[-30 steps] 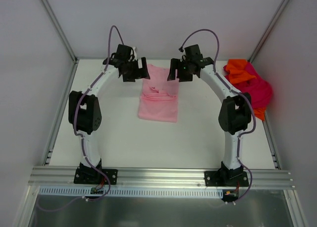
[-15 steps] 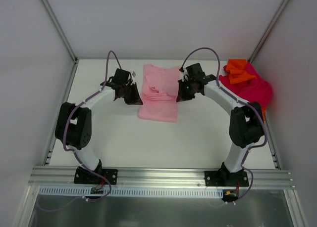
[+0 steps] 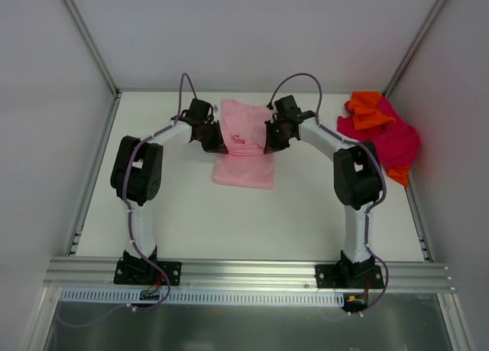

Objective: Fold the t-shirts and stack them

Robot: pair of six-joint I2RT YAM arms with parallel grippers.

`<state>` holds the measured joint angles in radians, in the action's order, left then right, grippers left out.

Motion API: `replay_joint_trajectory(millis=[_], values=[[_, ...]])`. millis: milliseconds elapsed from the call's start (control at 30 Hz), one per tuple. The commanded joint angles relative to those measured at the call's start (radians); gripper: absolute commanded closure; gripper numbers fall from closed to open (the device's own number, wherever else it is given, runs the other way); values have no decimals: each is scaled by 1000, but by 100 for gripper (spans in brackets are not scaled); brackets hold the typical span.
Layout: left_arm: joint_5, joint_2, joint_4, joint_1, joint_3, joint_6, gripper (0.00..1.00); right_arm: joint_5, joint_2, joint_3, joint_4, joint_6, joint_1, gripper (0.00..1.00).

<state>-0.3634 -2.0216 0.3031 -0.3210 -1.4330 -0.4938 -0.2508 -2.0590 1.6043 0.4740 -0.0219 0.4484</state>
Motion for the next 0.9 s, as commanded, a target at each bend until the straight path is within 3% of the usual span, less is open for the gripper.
replay_joint_trajectory(millis=[0,367,533,700,867], values=[[-14,-64,16,2,-108,20,100,31,-36,94,-5,2,-1,98],[-42,-230,27,69,-329,23,100,67,-168,314,-3,60,-31,97],[-69,-253,16,94,-418,31,99,64,-170,445,-14,92,-56,90],[-71,-249,70,106,-511,61,84,21,-129,520,3,114,-68,81],[-58,-126,137,115,-442,116,68,-31,-6,427,29,125,-68,79]])
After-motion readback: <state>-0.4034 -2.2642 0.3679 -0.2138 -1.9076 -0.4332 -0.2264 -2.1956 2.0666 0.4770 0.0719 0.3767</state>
